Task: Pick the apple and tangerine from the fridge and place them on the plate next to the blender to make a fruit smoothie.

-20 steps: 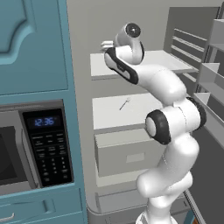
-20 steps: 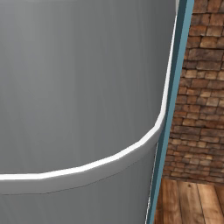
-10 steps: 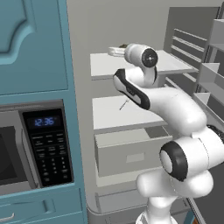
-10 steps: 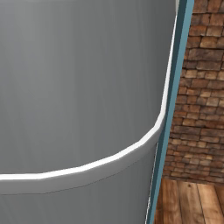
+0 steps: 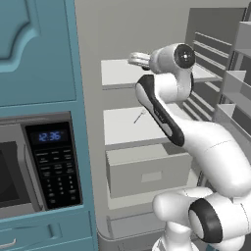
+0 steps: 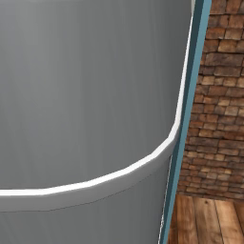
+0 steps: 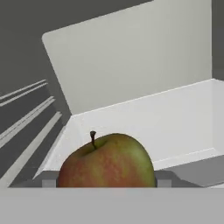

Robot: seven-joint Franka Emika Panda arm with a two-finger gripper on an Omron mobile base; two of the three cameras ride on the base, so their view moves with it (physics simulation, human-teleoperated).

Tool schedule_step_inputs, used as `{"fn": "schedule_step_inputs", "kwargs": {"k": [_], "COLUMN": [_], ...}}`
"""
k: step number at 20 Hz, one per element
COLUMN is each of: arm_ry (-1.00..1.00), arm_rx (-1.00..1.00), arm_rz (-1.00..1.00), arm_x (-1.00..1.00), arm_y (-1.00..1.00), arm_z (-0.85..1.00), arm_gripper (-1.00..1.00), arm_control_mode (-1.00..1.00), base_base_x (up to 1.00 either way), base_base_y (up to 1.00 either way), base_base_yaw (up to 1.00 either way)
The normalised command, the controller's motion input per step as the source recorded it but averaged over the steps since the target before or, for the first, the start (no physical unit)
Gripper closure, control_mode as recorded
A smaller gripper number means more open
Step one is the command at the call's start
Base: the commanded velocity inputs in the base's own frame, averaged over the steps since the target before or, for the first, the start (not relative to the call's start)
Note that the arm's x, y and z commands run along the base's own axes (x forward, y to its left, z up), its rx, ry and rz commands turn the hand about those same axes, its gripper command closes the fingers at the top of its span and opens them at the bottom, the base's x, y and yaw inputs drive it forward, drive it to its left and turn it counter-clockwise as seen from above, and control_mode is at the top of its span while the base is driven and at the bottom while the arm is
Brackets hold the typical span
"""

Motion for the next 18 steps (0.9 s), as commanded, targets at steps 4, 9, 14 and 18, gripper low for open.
{"fn": "schedule_step_inputs", "kwargs": {"k": [4,9,14,18], "arm_ry": [0.65,0.53,-0.04,0.0], "arm_rx": [0.02,0.0,0.0,0.01], "arm_rz": [-0.01,-0.08,-0.02,0.0], "arm_x": [-1.0,-1.0,-0.37,-0.4], "arm_y": [-0.01,-0.14,-0.12,0.0], "arm_z": [-0.71,-1.0,-0.32,-0.01], "arm_gripper": [1.0,1.0,1.0,1.0], "arm_control_mode": [-1.0,-1.0,-1.0,-1.0], "base_base_x": [0.0,0.0,0.0,0.0], "base_base_y": [0.0,0.0,0.0,0.0], "base_base_yaw": [0.0,0.0,0.0,0.0]}}
